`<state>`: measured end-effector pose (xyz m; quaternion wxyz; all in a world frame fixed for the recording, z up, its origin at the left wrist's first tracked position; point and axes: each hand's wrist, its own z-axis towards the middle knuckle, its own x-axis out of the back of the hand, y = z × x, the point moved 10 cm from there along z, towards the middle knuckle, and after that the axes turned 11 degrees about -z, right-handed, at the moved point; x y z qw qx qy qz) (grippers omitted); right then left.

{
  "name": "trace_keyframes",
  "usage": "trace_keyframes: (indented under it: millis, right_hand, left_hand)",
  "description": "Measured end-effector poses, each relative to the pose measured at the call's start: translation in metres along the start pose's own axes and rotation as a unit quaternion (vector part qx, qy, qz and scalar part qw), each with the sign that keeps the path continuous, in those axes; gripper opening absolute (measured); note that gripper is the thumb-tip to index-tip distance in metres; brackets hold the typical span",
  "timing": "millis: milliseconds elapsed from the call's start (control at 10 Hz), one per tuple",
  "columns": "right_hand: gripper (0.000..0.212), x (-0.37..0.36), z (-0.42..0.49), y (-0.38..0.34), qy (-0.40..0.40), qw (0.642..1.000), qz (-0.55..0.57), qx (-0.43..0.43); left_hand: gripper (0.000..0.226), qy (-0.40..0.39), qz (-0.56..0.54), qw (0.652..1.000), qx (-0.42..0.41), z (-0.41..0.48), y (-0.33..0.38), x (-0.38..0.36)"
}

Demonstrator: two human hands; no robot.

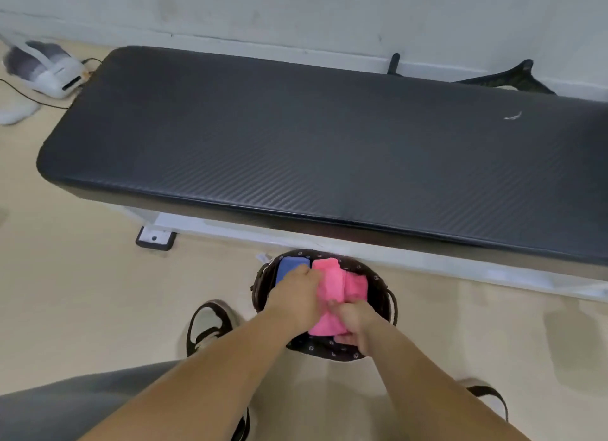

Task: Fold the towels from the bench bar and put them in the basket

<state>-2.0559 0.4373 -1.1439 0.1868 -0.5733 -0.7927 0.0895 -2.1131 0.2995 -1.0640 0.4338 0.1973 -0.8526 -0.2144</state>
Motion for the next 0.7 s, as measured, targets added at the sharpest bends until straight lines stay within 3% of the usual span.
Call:
trace_keyframes:
  millis: [100, 200, 300, 500, 700]
  right_hand:
    - [0.042, 0.0, 0.014, 0.019, 0.02, 0.999, 0.031, -0.021]
    - [0.013, 0.014, 0.015, 0.023, 0.053, 0.995, 0.087, -0.002]
    - [0.017, 0.04, 0.014, 0.018, 0.112, 0.993, 0.022, 0.035]
    - [0.024, 0.053, 0.007, 0.01, 0.129, 0.99, -0.034, 0.051]
    - [0.02, 0.061, -0.033, -0.024, 0.137, 0.981, -0.092, 0.104]
  left_hand:
    - [0.048, -0.034, 0.103, 0.992, -0.066, 0.015, 0.009, -0.031]
    - [0.064, -0.066, 0.152, 0.984, -0.062, 0.028, 0.009, -0.057]
    - [0.075, -0.088, 0.158, 0.983, -0.022, 0.037, -0.001, -0.07]
    - [0.08, -0.129, 0.149, 0.98, 0.021, 0.038, 0.002, -0.078]
    - [0.052, -0.089, 0.105, 0.99, -0.045, 0.005, 0.031, -0.046]
